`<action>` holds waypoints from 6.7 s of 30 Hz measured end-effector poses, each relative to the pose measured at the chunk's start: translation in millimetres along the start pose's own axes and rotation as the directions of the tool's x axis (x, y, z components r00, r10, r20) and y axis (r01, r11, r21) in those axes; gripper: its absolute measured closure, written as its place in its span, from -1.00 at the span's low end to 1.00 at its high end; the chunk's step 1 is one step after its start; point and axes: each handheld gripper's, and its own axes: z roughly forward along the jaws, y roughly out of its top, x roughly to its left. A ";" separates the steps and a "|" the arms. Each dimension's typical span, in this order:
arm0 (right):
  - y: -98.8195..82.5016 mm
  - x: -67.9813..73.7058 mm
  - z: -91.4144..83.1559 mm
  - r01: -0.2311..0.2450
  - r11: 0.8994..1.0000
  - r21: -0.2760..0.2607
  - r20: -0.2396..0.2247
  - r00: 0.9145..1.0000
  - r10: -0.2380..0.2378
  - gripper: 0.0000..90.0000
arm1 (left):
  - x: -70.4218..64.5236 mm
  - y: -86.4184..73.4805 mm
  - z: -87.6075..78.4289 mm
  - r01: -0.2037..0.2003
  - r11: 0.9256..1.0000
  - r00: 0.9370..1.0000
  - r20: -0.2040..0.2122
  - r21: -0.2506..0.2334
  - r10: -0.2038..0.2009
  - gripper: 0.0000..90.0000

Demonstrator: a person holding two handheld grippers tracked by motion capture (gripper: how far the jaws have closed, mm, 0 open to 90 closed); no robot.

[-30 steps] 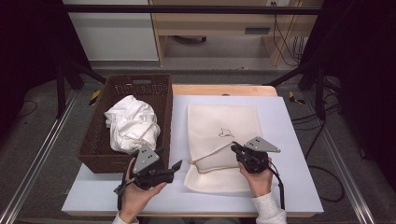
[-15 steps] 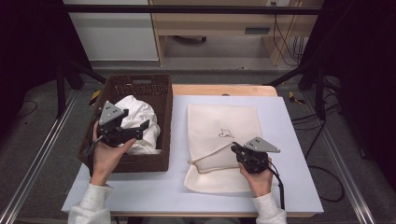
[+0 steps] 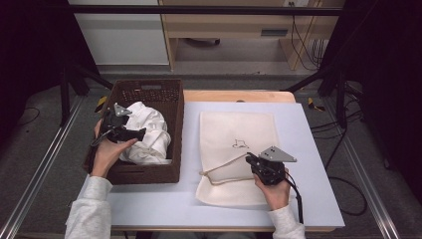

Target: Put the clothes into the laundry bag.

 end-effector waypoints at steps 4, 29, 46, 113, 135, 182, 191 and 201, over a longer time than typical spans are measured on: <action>-0.8 0.1 0.8 -0.002 1.000 0.007 -0.001 1.000 0.002 0.92 | 4.0 -7.8 13.0 0.009 0.999 1.000 0.018 0.052 -0.010 -0.88; -3.0 0.1 6.0 0.007 0.999 0.037 -0.015 1.000 -0.006 0.91 | -9.2 -11.1 45.9 -0.018 0.927 0.987 0.155 0.375 -0.044 -0.29; -3.2 -3.1 4.5 -0.001 0.999 0.032 -0.012 1.000 0.002 0.92 | -8.3 -7.2 17.0 0.050 0.979 0.983 0.165 0.197 -0.083 0.63; -2.8 -8.8 1.9 -0.015 0.999 0.031 -0.014 1.000 0.016 0.92 | 4.6 7.3 -34.8 0.194 0.960 0.974 0.158 -0.204 -0.163 0.45; -2.6 -9.0 1.0 -0.015 1.000 0.024 -0.010 1.000 0.016 0.92 | -4.8 55.0 -144.7 0.182 0.832 0.982 0.136 -0.525 -0.128 0.46; 5.8 -16.6 3.5 -0.052 0.999 -0.010 0.004 0.999 0.052 0.93 | -138.4 76.8 -226.3 0.118 0.742 0.891 0.400 -0.660 0.214 0.47; 6.2 -18.9 9.0 -0.059 0.998 -0.018 0.005 0.998 0.059 0.93 | -179.2 55.7 -219.5 0.100 0.754 0.823 0.480 -0.649 0.304 0.47; 7.5 -19.1 10.9 -0.064 0.998 -0.028 0.004 0.998 0.064 0.93 | -214.7 37.6 -186.3 0.103 0.794 0.760 0.562 -0.599 0.326 0.47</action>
